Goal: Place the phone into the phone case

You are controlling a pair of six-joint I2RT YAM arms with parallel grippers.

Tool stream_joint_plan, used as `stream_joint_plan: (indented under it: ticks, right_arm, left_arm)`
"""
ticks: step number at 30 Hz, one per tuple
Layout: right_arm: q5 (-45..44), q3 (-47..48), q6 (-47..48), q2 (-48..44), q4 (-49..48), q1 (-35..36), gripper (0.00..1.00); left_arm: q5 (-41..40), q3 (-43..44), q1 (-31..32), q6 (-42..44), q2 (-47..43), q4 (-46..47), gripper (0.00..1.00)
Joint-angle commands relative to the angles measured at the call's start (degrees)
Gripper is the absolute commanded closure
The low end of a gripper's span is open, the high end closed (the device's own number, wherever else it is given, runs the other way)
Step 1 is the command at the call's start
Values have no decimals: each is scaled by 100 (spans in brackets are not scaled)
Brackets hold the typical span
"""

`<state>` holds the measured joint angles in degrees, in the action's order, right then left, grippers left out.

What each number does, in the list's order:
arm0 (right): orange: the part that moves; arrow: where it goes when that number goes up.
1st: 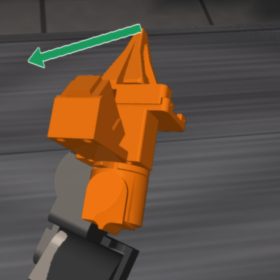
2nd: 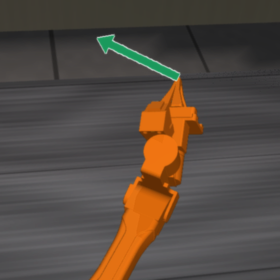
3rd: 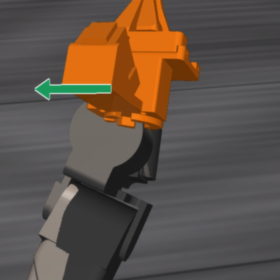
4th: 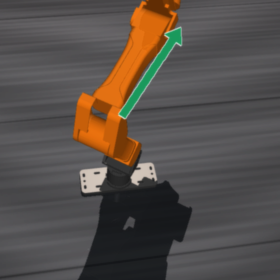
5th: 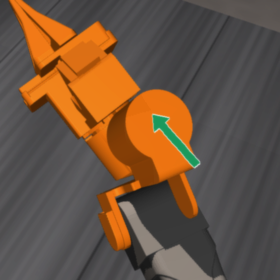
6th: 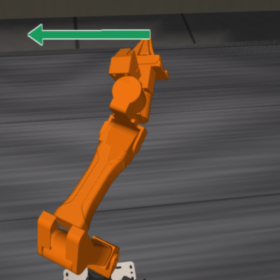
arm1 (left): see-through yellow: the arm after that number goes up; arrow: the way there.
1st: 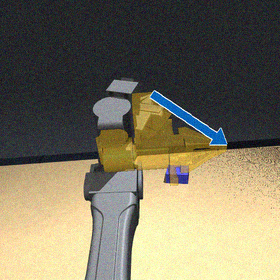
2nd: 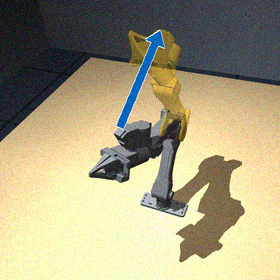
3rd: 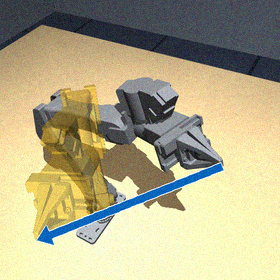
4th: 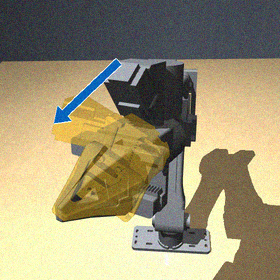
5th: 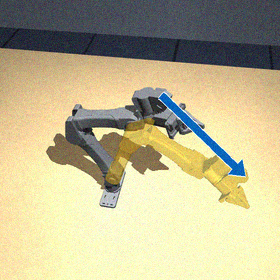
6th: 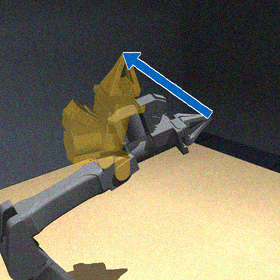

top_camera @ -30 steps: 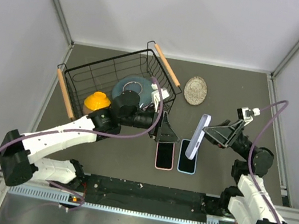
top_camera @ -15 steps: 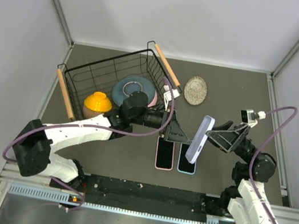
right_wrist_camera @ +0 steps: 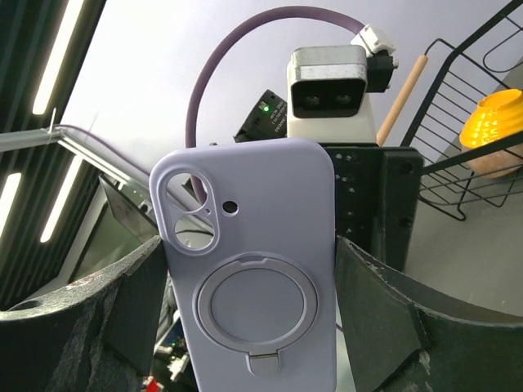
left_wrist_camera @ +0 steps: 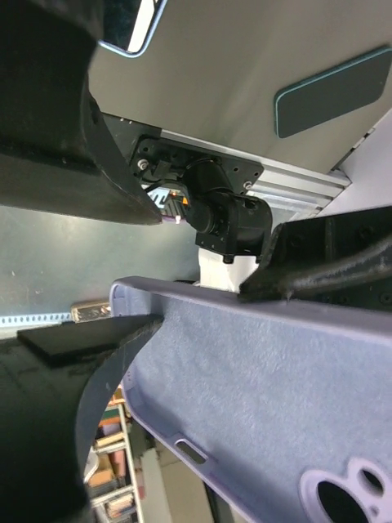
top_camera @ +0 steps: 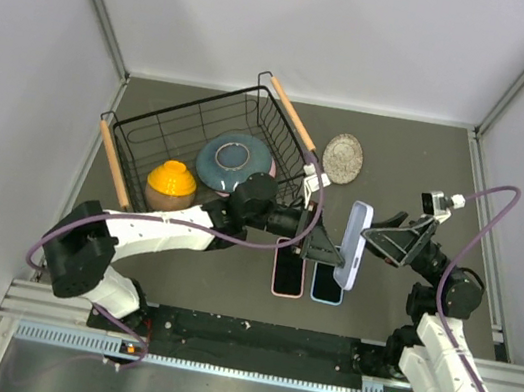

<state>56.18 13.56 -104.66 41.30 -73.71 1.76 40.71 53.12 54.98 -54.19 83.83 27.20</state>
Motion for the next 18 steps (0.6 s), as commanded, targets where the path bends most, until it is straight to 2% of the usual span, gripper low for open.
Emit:
stream_joint_plan:
  ticks: [1, 2, 5, 7, 9, 11, 13, 15, 16, 17, 18]
  right_arm:
    - [-55, 173, -98, -78, -1857, 44, 45]
    - [-46, 164, -107, -78, -1857, 44, 45]
    - [-37, 129, -107, -96, -1849, 44, 45]
    - [-28, 112, -107, -69, -1857, 53, 44]
    - [15, 103, -98, 0, -1805, 44, 41]
    - [199, 164, 24, 53, -1508, 44, 37]
    - [516, 278, 393, -7, -718, 44, 31]
    - [508, 322, 900, -165, -138, 44, 24]
    - [438, 349, 1130, -462, 735, 44, 18]
    - [359, 384, 1411, -630, 1266, 44, 17]
    - [236, 445, 2144, -832, 2011, 44, 16]
  left_arm:
    - [51, -21, 39, -205, -42, 962, 55]
    - [-53, -56, 39, -223, -112, 971, 66]
    - [-282, -258, 39, -197, -314, 980, 80]
    - [-353, -329, 39, -101, -402, 919, 100]
    - [-519, -294, 39, 48, -543, 630, 100]
    - [-712, -145, 39, 461, -709, -168, 100]
    - [-1134, -83, 30, 873, -842, -896, 100]
    - [-1442, -118, 39, 1094, -1079, -1198, 100]
    - [-1643, -144, 39, 1287, -1149, -1339, 100]
    - [-1723, -153, 39, 1358, -1263, -1540, 100]
    - [-1776, -162, 39, 1437, -1325, -1638, 100]
